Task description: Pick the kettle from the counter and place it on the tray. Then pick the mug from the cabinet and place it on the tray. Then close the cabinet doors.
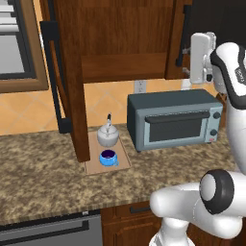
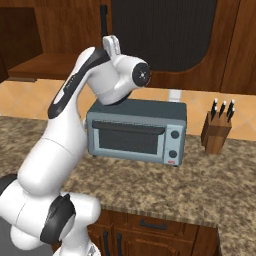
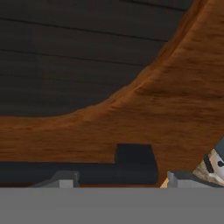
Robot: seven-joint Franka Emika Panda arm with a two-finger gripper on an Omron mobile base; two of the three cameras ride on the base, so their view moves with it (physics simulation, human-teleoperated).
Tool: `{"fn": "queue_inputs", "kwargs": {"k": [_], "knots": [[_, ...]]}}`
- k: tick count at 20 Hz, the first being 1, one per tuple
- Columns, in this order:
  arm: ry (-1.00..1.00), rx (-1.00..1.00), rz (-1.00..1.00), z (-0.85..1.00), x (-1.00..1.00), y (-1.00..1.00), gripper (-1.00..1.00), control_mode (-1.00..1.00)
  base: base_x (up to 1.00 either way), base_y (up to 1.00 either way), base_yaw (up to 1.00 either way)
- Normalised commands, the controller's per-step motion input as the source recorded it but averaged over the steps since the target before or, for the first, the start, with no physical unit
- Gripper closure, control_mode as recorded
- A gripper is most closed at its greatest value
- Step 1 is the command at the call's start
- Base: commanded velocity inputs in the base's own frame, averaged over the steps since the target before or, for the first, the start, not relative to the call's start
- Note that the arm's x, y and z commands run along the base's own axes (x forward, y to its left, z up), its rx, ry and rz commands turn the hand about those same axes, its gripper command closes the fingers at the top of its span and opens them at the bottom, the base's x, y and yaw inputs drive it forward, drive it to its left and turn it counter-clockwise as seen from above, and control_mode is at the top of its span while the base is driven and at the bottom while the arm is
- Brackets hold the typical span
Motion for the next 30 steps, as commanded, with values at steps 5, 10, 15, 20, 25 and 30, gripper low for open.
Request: {"fn": "queue_inputs", "kwargs": {"k": [5, 10, 15, 20, 25, 30], "knots": [[0.0, 0.0, -0.13, -0.1, 0.11, 0.04, -1.0, -1.0, 0.0, 0.0, 0.0], [0.02, 0.0, -0.09, 0.0, -0.21, 0.02, -1.0, -1.0, 0.0, 0.0, 0.0], [0.16, 0.0, 0.0, 0.07, -0.43, 0.16, -1.0, -1.0, 0.0, 0.0, 0.0], [0.18, -0.02, 0.0, 0.04, -0.47, 0.2, -1.0, -1.0, 0.0, 0.0, 0.0], [0.06, -0.14, 0.0, 0.0, -0.49, 0.12, -1.0, -1.0, 0.0, 0.0, 0.0], [0.0, -0.25, 0.01, 0.0, -0.46, 0.17, -1.0, -1.0, 0.0, 0.0, 0.0]]}}
